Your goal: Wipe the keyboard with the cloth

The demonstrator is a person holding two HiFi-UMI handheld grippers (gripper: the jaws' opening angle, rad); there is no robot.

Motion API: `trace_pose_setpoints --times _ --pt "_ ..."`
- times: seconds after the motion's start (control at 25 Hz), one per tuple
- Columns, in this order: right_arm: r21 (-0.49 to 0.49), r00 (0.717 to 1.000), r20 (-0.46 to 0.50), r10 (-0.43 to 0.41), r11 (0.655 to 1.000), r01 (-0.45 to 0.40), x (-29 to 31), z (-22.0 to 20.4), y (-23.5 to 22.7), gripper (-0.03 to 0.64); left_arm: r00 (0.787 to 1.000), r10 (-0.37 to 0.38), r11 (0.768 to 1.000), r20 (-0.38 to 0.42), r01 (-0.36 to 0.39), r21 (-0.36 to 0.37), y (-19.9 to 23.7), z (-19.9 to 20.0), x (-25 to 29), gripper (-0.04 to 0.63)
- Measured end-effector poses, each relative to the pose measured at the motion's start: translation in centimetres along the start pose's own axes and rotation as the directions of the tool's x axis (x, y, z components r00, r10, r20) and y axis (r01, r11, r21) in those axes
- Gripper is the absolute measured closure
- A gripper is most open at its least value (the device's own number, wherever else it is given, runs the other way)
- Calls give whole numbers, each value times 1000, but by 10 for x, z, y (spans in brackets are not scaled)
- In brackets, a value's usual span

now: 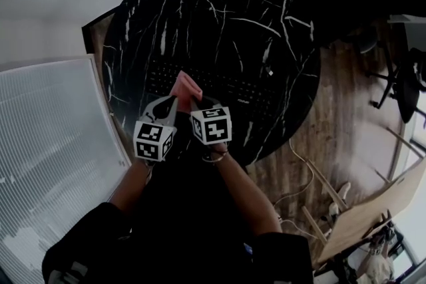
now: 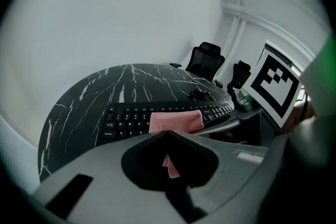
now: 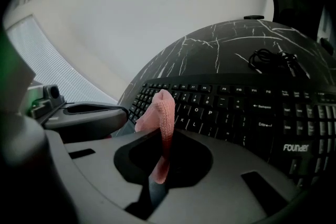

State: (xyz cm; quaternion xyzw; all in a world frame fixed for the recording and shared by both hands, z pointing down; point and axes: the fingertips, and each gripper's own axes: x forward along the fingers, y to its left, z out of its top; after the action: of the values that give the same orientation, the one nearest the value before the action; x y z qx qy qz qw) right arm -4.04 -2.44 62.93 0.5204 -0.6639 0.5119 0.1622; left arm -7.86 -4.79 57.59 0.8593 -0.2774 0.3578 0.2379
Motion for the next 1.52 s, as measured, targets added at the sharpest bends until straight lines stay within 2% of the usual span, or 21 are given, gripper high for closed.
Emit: trace_pose_setpoints --times 0.96,1.16,1.52 --pt "25 994 49 -96 995 95 -58 -28 -63 611 997 -75 995 -23 77 70 -77 -4 26 597" --pt "8 988 70 -137 991 137 -73 -32 -81 611 996 -87 993 -34 89 75 -94 -8 29 597" --pt "7 985 70 -159 987 159 -93 -42 -106 611 994 -98 989 -52 103 105 -125 -9 34 597"
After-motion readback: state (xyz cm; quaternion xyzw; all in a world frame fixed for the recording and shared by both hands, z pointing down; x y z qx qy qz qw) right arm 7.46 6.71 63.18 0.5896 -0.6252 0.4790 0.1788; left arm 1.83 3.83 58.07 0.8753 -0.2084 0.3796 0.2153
